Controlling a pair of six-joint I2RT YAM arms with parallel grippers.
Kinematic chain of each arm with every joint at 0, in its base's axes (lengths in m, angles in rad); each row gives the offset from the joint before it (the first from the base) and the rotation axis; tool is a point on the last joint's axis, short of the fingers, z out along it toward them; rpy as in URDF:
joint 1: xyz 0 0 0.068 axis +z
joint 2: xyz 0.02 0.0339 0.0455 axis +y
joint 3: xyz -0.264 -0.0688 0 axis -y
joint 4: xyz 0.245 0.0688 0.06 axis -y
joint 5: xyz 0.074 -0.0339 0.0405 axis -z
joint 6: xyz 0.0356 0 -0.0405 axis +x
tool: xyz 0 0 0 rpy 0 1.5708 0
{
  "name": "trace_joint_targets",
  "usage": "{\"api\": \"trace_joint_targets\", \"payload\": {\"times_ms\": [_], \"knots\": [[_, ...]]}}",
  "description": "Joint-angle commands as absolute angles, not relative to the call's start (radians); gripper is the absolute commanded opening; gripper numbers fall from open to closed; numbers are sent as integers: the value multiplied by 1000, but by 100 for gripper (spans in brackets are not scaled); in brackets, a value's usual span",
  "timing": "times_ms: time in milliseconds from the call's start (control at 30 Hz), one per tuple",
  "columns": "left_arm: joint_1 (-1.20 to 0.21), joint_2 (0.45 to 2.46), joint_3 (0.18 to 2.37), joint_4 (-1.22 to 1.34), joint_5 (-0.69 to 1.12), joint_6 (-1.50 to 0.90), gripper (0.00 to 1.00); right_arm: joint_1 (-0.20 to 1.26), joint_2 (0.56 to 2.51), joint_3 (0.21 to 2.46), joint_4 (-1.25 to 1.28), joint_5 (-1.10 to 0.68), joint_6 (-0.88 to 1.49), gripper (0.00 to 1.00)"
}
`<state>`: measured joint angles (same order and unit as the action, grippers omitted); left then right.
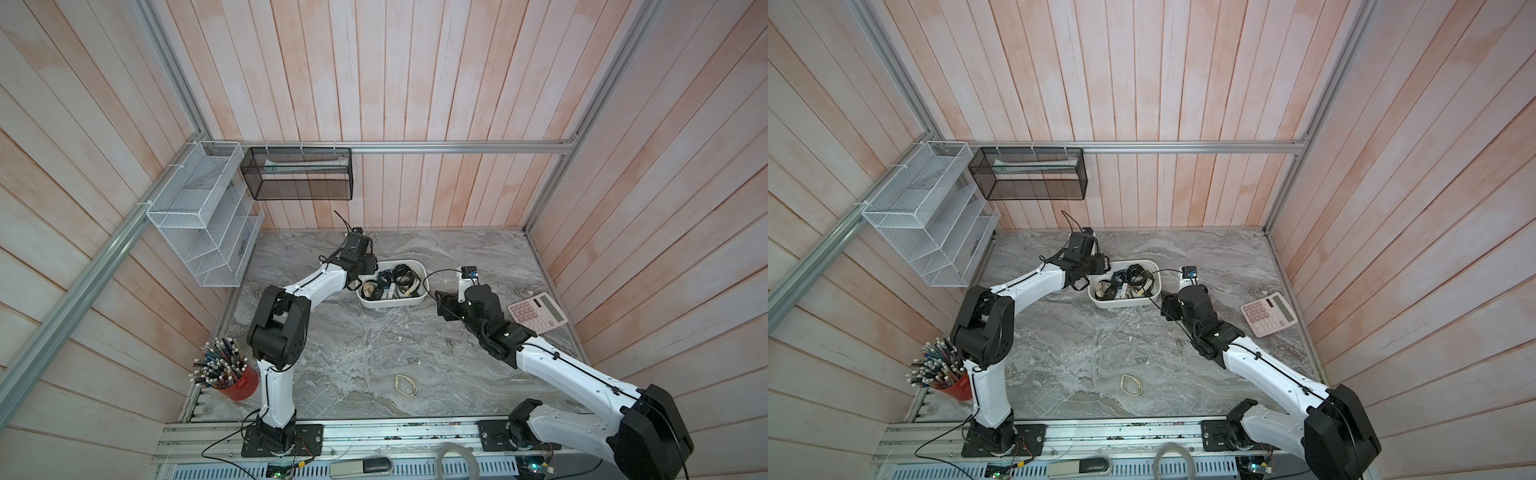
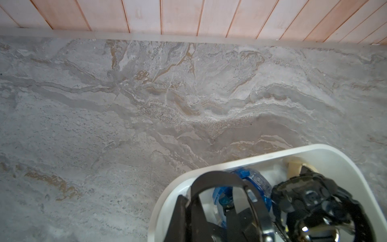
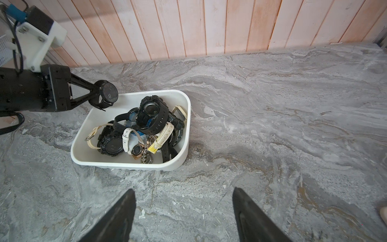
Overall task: Put the watch into the storage box
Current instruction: Place the watch in the storage box.
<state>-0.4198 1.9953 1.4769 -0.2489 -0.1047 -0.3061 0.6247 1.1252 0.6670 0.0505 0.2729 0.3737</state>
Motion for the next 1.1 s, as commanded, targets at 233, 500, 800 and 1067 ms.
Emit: {"api": "trace_joint_targets", "payload": {"times_ms": [233, 500, 800, 1067], "knots": [[-422, 2002, 1512, -272, -52, -302, 22, 598, 1139, 692, 49, 276, 335, 75], [-422, 1860, 1430, -226, -1, -321, 59, 592, 1141, 699, 46, 260, 336, 75], [-422, 1448, 1006, 14, 107, -312, 82, 592, 1162, 705, 33, 211, 342, 75], [-423, 1105, 563, 153, 120, -459, 94, 594, 1170, 692, 19, 137, 367, 74]]}}
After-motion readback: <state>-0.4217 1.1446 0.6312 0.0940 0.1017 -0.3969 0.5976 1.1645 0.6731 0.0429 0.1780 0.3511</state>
